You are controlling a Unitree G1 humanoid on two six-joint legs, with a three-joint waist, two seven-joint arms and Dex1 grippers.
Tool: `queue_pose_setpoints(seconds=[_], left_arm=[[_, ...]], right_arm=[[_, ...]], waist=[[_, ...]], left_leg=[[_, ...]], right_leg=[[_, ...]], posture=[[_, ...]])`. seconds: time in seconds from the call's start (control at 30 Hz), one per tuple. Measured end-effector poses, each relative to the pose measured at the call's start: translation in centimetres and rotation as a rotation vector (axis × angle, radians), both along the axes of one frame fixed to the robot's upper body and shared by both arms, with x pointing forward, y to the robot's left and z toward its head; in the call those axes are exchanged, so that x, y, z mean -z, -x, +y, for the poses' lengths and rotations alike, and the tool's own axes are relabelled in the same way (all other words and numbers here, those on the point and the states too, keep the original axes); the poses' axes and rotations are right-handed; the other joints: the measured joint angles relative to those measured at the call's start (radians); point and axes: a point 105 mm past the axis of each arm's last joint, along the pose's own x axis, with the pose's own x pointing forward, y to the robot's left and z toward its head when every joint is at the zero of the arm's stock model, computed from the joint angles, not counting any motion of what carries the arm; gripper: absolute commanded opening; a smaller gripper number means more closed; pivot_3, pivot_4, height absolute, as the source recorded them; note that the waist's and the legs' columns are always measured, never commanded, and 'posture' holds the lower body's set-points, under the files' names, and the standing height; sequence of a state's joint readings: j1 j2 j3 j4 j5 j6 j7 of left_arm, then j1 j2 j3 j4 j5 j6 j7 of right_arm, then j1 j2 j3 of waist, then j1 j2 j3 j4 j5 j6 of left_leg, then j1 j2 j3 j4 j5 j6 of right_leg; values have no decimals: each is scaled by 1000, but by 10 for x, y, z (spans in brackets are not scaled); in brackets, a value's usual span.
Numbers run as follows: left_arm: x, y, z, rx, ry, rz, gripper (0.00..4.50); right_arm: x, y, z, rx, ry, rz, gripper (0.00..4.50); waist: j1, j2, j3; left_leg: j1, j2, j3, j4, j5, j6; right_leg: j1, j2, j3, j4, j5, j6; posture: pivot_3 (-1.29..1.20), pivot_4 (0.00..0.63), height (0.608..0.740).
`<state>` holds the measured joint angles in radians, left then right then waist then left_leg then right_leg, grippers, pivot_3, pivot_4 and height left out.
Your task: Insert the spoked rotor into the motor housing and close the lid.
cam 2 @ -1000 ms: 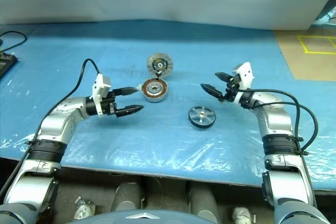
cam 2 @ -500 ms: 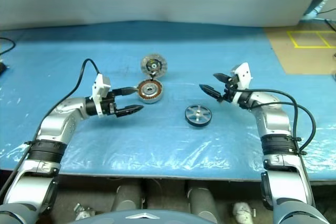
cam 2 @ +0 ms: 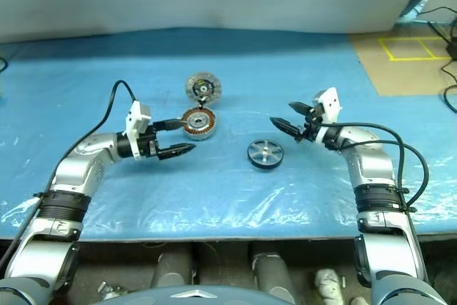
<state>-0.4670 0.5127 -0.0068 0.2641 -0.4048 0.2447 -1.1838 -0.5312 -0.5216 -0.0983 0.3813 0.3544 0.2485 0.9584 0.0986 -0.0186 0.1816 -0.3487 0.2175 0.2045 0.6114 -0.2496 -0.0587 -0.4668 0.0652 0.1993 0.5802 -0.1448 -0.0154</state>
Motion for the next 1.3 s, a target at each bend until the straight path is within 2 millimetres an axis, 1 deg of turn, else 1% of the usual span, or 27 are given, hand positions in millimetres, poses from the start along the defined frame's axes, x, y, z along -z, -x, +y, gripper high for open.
queue_pose_setpoints(seconds=[0.03, 0.17, 0.23, 0.37, 0.4, 0.43, 0.53, 0.6, 0.63, 0.67, 0.77, 0.9, 0.97, 1.07, 1.2, 1.3], left_arm=[[-1, 0, -1, 3, 1, -5, 4500], [0, 1, -1, 3, 0, -3, 4500], [0, 1, -1, 3, -1, -3, 4500], [0, 1, 0, 3, -4, -3, 4500], [1, 1, 0, 2, -6, -1, 4500], [1, 1, 0, 2, -9, -1, 4500], [1, 1, 0, 2, -11, -1, 4500], [0, 1, 0, 7, -11, -5, 4500], [-1, 1, -1, 11, -11, -4, 4500], [-2, 0, -2, 17, -11, -8, 4500], [-4, 0, -2, 27, -12, -7, 4500], [-9, 0, 0, 49, -25, -5, 4500], [-13, 2, 3, 76, -50, -4, 4500], [-21, 7, 4, 161, -112, -12, 4500], [-26, 10, 0, 263, -183, -17, 4500], [-34, 2, -1, 308, -266, -57, 4500]], right_arm=[[-1, 0, 0, 1, 2, -6, 4482], [-3, 0, 0, 1, 7, -25, 4482], [-3, 0, 0, 1, 10, -29, 4482], [-2, 0, 0, 1, 13, -24, 4482], [-1, 0, 0, 2, 11, -16, 4482], [0, 0, 0, 4, 7, -5, 4482], [2, 1, 0, 4, 2, 9, 4482], [5, 2, -2, 8, -4, 14, 4482], [6, 3, -3, 11, -10, 14, 4482], [8, 5, -4, 15, -12, 17, 4482], [10, 6, -5, 18, -13, 18, 4482], [4, 8, -2, 2, -9, -7, 4482], [2, 9, -3, -6, -4, -6, 4482], [-1, 10, -9, -11, 23, -8, 4482], [-5, 12, -8, -20, 36, -22, 4482], [-2, 15, -5, -26, 50, -21, 4482]], waist=[[-9, 0, 0], [-18, -1, 0], [-18, -1, 0], [-20, 0, 0], [-15, 1, 0], [-4, 1, 0], [3, 0, 0], [2, -1, 0], [1, -3, 1], [-8, -3, 1], [-17, -4, 1], [-19, -3, 1], [-17, -3, 1], [-7, -3, 1], [-2, -3, 1], [-1, -3, 1]], left_leg=[[0, -4, -10, -1, 1, 0], [-7, -12, -26, -4, 7, 3], [-11, -13, -29, -4, 10, 4], [-19, -12, -30, -7, 18, 7], [-16, -9, -22, -4, 17, 5], [-12, -9, -17, -3, 15, 3], [-2, -10, -2, -5, 10, 5], [2, -11, 2, -4, 5, 7], [-1, -13, 1, -4, 2, 10], [0, -14, -5, -5, 2, 11], [-4, -14, -12, -6, 4, 11], [-15, -14, -28, -7, 9, 9], [-19, -12, -30, -7, 13, 8], [-20, -12, -30, -10, 18, 6], [-21, -14, -30, -13, 24, 6], [-22, -13, -30, -15, 29, 7]], right_leg=[[-1, -8, -8, 1, -1, -1], [0, -22, -30, 4, -6, -5], [0, -26, -38, 4, -7, -6], [-1, -39, -55, 4, -9, -7], [-2, -30, -45, 2, -9, -5], [-2, -22, -30, 1, -7, -2], [-1, -12, -3, -4, -1, 8], [0, -7, 8, -9, 0, 15], [1, -9, 8, -8, 1, 13], [0, -19, -3, -7, 2, 9], [0, -27, -20, -5, -1, 2], [0, -35, -44, -4, -5, -3], [0, -39, -56, -1, -7, -6], [0, -45, -63, 5, -13, -8], [0, -51, -70, 9, -15, -7], [1, -55, -76, 9, -16, -7]], posture=[[0, 150, 740], [0, 150, 740], [0, 150, 740], [0, 150, 740], [0, 150, 740], [0, 150, 740], [0, 150, 740], [0, 150, 740], [0, 150, 740], [0, 150, 740], [0, 150, 740], [0, 150, 740], [0, 150, 740], [0, 150, 740], [0, 150, 740], [0, 150, 740]])
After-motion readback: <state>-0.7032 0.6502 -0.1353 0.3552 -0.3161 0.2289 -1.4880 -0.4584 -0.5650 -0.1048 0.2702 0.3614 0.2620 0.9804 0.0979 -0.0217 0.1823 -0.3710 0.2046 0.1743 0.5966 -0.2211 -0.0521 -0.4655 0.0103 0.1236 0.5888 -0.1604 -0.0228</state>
